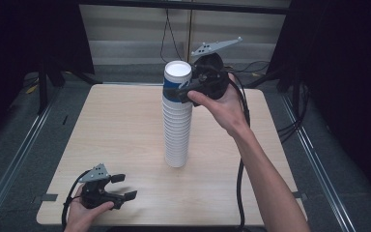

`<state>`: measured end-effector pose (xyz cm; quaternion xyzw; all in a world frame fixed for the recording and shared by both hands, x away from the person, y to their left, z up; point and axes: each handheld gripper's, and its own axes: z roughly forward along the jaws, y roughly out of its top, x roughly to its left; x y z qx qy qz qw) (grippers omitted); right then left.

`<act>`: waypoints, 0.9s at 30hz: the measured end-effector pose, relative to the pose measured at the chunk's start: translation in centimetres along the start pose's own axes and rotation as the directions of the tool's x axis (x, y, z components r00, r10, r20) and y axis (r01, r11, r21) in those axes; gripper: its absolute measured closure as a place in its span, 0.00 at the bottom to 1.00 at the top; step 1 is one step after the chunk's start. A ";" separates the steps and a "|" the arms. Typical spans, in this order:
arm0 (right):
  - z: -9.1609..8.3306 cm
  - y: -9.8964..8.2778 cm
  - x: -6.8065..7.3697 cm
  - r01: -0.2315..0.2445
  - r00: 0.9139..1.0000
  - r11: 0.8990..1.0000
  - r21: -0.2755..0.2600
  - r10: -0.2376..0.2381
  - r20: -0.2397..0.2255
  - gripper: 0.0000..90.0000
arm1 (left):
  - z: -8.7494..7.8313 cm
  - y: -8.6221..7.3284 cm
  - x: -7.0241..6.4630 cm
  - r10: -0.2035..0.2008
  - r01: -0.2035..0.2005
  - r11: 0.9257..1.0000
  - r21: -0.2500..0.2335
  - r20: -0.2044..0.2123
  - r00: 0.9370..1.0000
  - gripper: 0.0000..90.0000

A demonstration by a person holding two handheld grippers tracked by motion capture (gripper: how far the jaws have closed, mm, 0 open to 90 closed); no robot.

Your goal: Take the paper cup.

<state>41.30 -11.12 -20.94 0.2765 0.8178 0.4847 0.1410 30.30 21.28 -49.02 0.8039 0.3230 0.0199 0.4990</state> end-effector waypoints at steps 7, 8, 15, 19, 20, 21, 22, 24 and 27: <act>-0.1 0.2 0.0 0.008 1.000 1.000 0.016 -0.008 0.012 0.25 | 0.0 0.0 0.0 0.001 -0.001 1.000 0.002 -0.001 1.000 0.18; -0.1 0.2 0.0 0.007 1.000 1.000 0.017 -0.007 0.015 0.25 | 0.0 0.0 0.0 -0.001 0.001 1.000 0.001 -0.001 1.000 0.18; -0.1 0.4 0.0 0.018 1.000 1.000 0.016 -0.019 0.017 0.26 | 0.0 0.0 0.0 -0.001 0.001 1.000 0.002 0.000 1.000 0.18; -0.2 0.5 0.1 0.019 1.000 1.000 0.010 -0.019 0.020 0.25 | 0.1 0.0 0.0 -0.003 0.003 1.000 0.005 -0.001 1.000 0.18; -0.2 0.5 0.1 0.019 1.000 1.000 0.011 -0.019 0.019 0.25 | 0.1 0.0 0.0 -0.003 0.003 1.000 0.004 0.001 1.000 0.18; -0.2 0.6 0.1 0.013 1.000 1.000 0.006 -0.013 0.021 0.25 | 0.1 0.0 0.0 -0.004 0.004 1.000 0.003 0.002 1.000 0.18; -0.3 0.7 0.1 0.012 1.000 1.000 0.004 -0.012 0.021 0.25 | 0.1 0.0 0.0 -0.003 0.003 1.000 0.003 0.002 1.000 0.19; -0.2 0.8 0.1 0.011 1.000 1.000 0.003 -0.011 0.023 0.27 | 0.1 0.0 0.0 -0.002 0.002 1.000 0.004 0.000 1.000 0.18; -0.2 0.9 0.1 0.007 1.000 1.000 0.010 -0.007 0.025 0.27 | 0.1 0.0 0.0 -0.004 0.004 1.000 0.005 0.000 1.000 0.19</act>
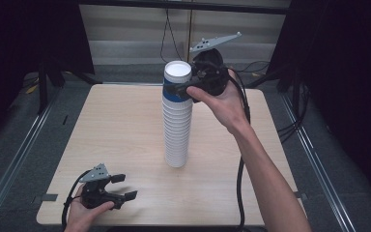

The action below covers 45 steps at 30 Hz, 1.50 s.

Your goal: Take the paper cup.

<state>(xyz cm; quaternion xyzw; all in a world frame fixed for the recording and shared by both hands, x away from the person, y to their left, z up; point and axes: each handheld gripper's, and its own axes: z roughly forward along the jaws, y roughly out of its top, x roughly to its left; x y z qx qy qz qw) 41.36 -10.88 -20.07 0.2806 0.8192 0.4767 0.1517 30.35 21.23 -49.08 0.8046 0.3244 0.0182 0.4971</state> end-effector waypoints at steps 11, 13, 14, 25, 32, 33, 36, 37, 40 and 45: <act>-0.5 0.9 0.3 0.012 1.000 1.000 -0.012 -0.012 0.017 0.28 | 0.1 0.0 -0.1 -0.009 0.009 1.000 -0.002 -0.002 1.000 0.19; -0.8 1.2 0.4 0.010 1.000 0.999 -0.031 -0.009 0.019 0.29 | 0.1 0.0 -0.1 -0.008 0.008 1.000 -0.001 -0.003 1.000 0.19; -0.7 1.2 0.4 0.012 1.000 1.000 -0.029 -0.011 0.019 0.29 | 0.1 0.0 -0.1 -0.009 0.009 1.000 -0.002 -0.003 1.000 0.19; -1.1 1.4 0.3 -0.007 1.000 0.997 -0.073 0.008 0.017 0.29 | 0.1 0.0 -0.1 -0.008 0.008 1.000 0.000 -0.004 1.000 0.19; -1.8 1.9 0.5 -0.007 1.000 0.992 -0.129 0.010 0.027 0.29 | 0.1 0.0 -0.1 -0.010 0.010 1.000 -0.001 -0.005 1.000 0.19; -1.8 1.9 0.5 -0.007 1.000 0.992 -0.129 0.010 0.027 0.29 | 0.1 0.0 -0.1 -0.010 0.010 1.000 0.000 -0.003 1.000 0.19; -2.1 2.1 0.4 -0.011 1.000 0.987 -0.159 0.014 0.023 0.29 | 0.1 0.0 -0.1 -0.008 0.008 1.000 0.002 -0.003 1.000 0.19; -2.2 2.2 0.4 -0.012 1.000 0.986 -0.164 0.016 0.022 0.29 | 0.1 0.0 -0.1 -0.008 0.008 1.000 0.001 -0.003 1.000 0.19; -2.5 2.3 0.3 -0.017 1.000 0.982 -0.189 0.021 0.018 0.29 | 0.1 0.0 -0.1 -0.009 0.009 1.000 0.000 -0.003 1.000 0.19; -3.0 2.6 0.5 -0.014 0.999 0.976 -0.216 0.020 0.028 0.29 | 0.1 0.0 -0.1 -0.009 0.009 1.000 0.001 -0.003 1.000 0.19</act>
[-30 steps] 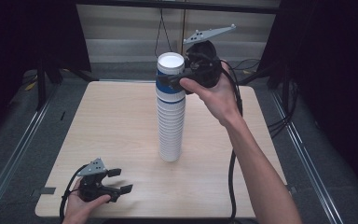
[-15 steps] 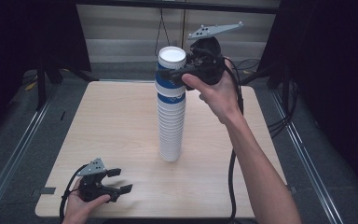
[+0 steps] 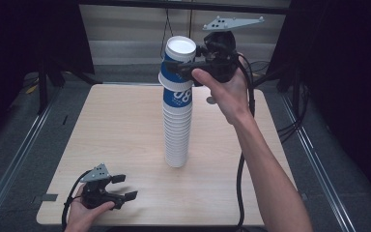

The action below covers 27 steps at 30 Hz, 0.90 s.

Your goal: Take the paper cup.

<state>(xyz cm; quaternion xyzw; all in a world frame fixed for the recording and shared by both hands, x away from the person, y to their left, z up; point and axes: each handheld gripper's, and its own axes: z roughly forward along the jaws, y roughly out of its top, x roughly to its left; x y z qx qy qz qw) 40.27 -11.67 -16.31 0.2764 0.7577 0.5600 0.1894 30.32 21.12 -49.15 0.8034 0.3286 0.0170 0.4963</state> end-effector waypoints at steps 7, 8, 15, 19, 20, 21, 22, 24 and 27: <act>-1.0 0.4 -0.1 -0.005 1.000 0.999 -0.039 0.005 0.008 0.30 | 0.0 0.0 0.0 -0.001 0.001 1.000 -0.002 0.001 1.000 0.19; -1.1 0.4 -0.1 -0.008 1.000 0.999 -0.044 0.008 0.007 0.30 | 0.0 0.0 0.0 0.000 0.000 1.000 -0.005 -0.001 1.000 0.19; -2.2 0.2 -0.6 -0.021 0.999 0.997 -0.071 0.022 0.023 0.30 | -0.1 0.0 0.0 0.006 -0.006 1.000 -0.011 -0.009 1.000 0.20; -3.2 0.1 -0.9 -0.020 0.999 0.997 -0.080 0.023 0.036 0.30 | -0.1 0.0 -0.1 0.009 -0.010 1.000 -0.017 -0.025 1.000 0.20; -3.4 0.0 -0.9 -0.021 0.999 0.997 -0.080 0.024 0.042 0.30 | -0.1 0.0 -0.1 0.011 -0.011 1.000 -0.018 -0.025 1.000 0.20; -3.7 0.0 -1.0 -0.018 0.999 0.996 -0.083 0.022 0.047 0.30 | -0.1 0.0 -0.1 0.011 -0.011 1.000 -0.018 -0.025 1.000 0.20; -4.2 -0.2 -1.1 -0.019 0.998 0.996 -0.088 0.024 0.055 0.30 | -0.1 0.0 -0.1 0.012 -0.013 1.000 -0.020 -0.031 0.999 0.20; -4.7 -0.4 -1.3 -0.017 0.998 0.996 -0.083 0.022 0.067 0.30 | -0.1 0.0 -0.1 0.016 -0.017 1.000 -0.018 -0.035 0.999 0.20; -5.5 -1.0 -1.7 -0.024 0.996 0.995 -0.100 0.033 0.087 0.30 | 0.0 0.0 -0.1 0.023 -0.023 1.000 -0.008 -0.035 0.999 0.20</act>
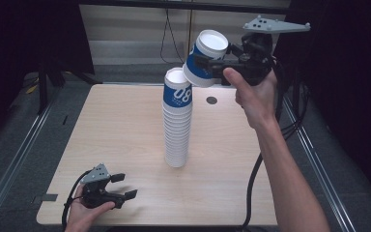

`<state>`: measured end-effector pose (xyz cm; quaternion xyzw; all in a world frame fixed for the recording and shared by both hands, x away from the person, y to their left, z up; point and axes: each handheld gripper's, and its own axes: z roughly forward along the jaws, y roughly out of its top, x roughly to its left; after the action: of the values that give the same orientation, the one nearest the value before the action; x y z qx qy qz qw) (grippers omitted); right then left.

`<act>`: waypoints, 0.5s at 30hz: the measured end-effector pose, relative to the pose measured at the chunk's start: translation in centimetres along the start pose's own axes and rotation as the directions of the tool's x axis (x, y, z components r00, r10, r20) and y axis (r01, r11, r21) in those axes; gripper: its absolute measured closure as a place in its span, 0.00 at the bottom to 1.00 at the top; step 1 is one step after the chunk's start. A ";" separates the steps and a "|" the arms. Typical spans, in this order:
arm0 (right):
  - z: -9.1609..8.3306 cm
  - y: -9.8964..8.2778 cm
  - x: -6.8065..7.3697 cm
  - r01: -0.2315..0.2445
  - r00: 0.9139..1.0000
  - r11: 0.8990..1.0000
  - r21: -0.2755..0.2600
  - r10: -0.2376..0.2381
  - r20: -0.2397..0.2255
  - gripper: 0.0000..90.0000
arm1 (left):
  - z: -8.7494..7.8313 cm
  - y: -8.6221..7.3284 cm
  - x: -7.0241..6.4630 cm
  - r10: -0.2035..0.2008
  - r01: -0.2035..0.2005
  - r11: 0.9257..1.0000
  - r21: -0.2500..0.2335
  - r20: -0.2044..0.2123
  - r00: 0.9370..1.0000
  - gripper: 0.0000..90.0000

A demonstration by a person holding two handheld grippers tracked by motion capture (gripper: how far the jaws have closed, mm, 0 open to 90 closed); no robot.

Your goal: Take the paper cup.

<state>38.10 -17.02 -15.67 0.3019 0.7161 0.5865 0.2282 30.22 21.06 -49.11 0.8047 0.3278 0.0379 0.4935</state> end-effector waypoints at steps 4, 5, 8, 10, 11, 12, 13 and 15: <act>-0.6 -0.5 -0.5 -0.014 1.000 1.000 -0.008 0.014 0.012 0.30 | 0.0 0.0 -0.1 0.000 0.000 1.000 -0.003 0.000 1.000 0.20; -0.9 -0.7 -0.7 -0.019 1.000 1.000 -0.005 0.019 0.020 0.30 | 0.0 0.0 -0.1 -0.001 0.001 1.000 -0.002 0.001 1.000 0.20; -1.5 -1.3 -1.1 -0.022 0.999 1.000 -0.007 0.022 0.032 0.30 | 0.1 0.1 -0.1 -0.006 0.006 1.000 0.003 0.007 1.000 0.20; -2.6 -2.1 -1.3 -0.021 0.999 1.000 -0.020 0.022 0.046 0.30 | -0.1 0.1 -0.1 -0.010 0.010 1.000 -0.003 0.012 1.000 0.20; -2.6 -2.1 -1.3 -0.021 0.999 1.000 -0.020 0.022 0.046 0.30 | -0.1 0.1 -0.1 -0.010 0.010 1.000 -0.003 0.012 1.000 0.20; -2.8 -2.4 -1.4 -0.027 0.999 0.999 -0.022 0.028 0.045 0.30 | -0.2 0.1 -0.1 -0.011 0.011 1.000 -0.009 0.010 1.000 0.20; -3.1 -3.3 -1.6 -0.029 0.998 1.000 0.000 0.029 0.054 0.30 | -0.2 0.1 -0.1 -0.010 0.010 1.000 -0.016 0.006 1.000 0.20; -3.2 -4.2 -1.7 -0.034 0.998 0.999 0.022 0.032 0.059 0.30 | -0.2 0.2 -0.2 -0.002 0.002 1.000 -0.019 -0.006 1.000 0.20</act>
<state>36.39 -21.00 -19.11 0.3336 0.7107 0.5727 0.2360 30.13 21.04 -48.83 0.7996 0.3297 0.0427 0.5001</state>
